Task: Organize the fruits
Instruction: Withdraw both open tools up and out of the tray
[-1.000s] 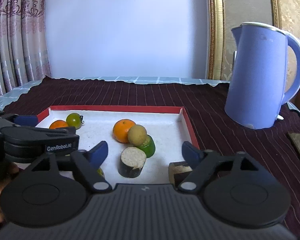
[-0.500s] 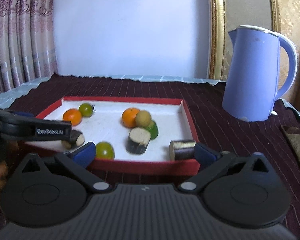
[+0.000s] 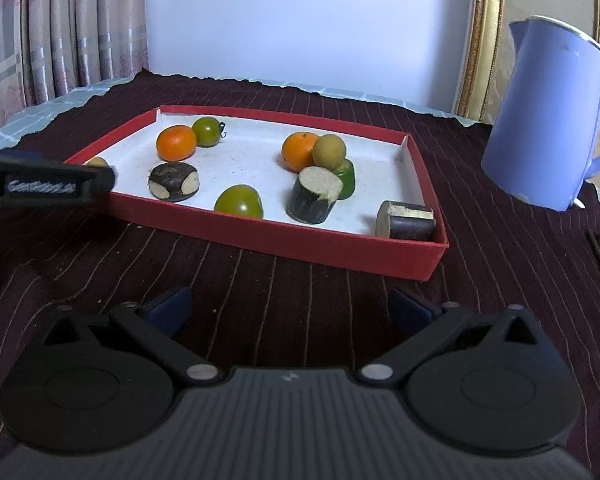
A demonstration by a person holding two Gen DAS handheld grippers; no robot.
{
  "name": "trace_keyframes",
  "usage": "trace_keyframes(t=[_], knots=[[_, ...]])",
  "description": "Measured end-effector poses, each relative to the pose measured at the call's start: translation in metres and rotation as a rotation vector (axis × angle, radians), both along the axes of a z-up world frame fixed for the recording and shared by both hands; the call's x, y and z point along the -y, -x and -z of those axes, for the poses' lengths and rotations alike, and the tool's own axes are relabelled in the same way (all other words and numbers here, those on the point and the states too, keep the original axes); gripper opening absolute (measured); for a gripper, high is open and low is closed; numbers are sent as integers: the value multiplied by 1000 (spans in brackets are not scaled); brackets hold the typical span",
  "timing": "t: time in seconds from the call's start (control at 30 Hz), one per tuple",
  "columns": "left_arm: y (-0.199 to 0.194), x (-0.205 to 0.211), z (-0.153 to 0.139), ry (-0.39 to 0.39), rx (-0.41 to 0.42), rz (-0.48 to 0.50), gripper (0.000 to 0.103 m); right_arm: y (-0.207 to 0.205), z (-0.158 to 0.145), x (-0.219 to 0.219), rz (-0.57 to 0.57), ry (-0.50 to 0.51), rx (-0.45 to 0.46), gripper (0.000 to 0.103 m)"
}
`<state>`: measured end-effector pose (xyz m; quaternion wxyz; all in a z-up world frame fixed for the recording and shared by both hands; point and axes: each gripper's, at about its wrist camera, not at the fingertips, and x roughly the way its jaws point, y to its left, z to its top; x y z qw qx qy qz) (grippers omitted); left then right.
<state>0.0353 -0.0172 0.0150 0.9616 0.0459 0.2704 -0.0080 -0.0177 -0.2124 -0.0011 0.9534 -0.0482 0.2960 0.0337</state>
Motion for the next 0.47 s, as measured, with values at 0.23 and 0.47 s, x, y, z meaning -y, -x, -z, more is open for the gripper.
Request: trace_keyframes(t=[0.23, 0.47], knots=[[7, -1, 7, 2, -21, 9, 87, -10, 2, 5, -8, -1, -27, 103], [8, 2, 18, -15, -43, 25, 87, -18, 8, 11, -19, -44, -48, 103]])
